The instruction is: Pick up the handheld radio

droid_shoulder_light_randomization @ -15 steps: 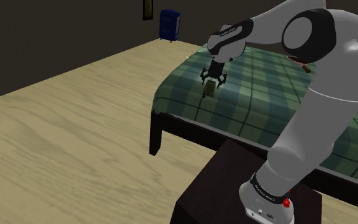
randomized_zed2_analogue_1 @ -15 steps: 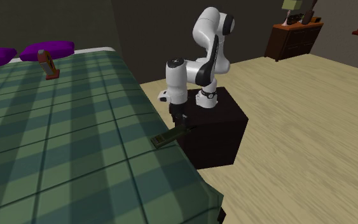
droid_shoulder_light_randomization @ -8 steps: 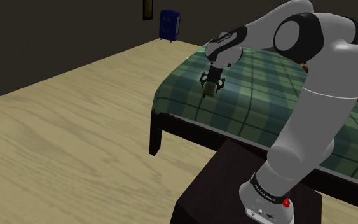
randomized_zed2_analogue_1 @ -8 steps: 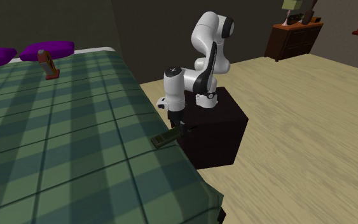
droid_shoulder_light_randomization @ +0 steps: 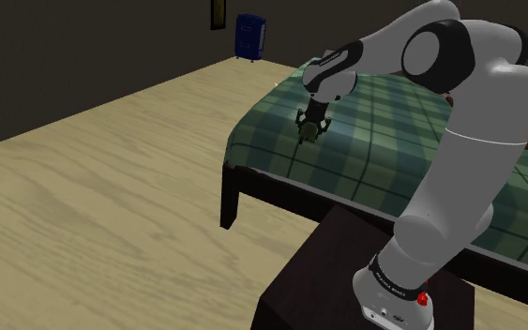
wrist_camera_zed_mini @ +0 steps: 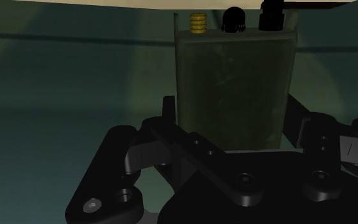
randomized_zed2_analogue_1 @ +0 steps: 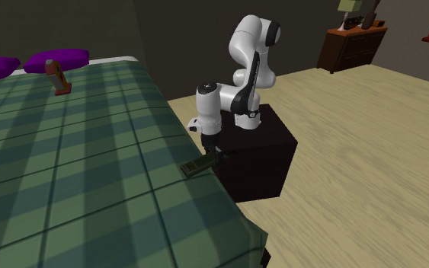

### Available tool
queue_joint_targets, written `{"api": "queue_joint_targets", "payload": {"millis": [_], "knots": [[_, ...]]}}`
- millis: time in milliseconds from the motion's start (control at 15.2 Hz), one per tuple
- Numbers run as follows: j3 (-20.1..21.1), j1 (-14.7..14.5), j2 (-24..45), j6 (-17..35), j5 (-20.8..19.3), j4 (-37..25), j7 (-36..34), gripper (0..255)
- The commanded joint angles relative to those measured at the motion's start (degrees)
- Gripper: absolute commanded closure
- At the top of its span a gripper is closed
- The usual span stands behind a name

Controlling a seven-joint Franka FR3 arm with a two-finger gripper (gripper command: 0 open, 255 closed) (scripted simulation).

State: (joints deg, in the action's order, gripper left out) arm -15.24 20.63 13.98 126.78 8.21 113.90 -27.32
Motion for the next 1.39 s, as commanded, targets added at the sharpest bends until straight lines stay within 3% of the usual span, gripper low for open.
{"api": "queue_joint_targets", "payload": {"millis": [0,1320], "knots": [[0.02,-0.01,0.14,0.08,0.02,0.03,-0.01,255],[-0.53,-0.40,-5.00,-10.33,-2.25,-5.52,-1.91,255]]}}
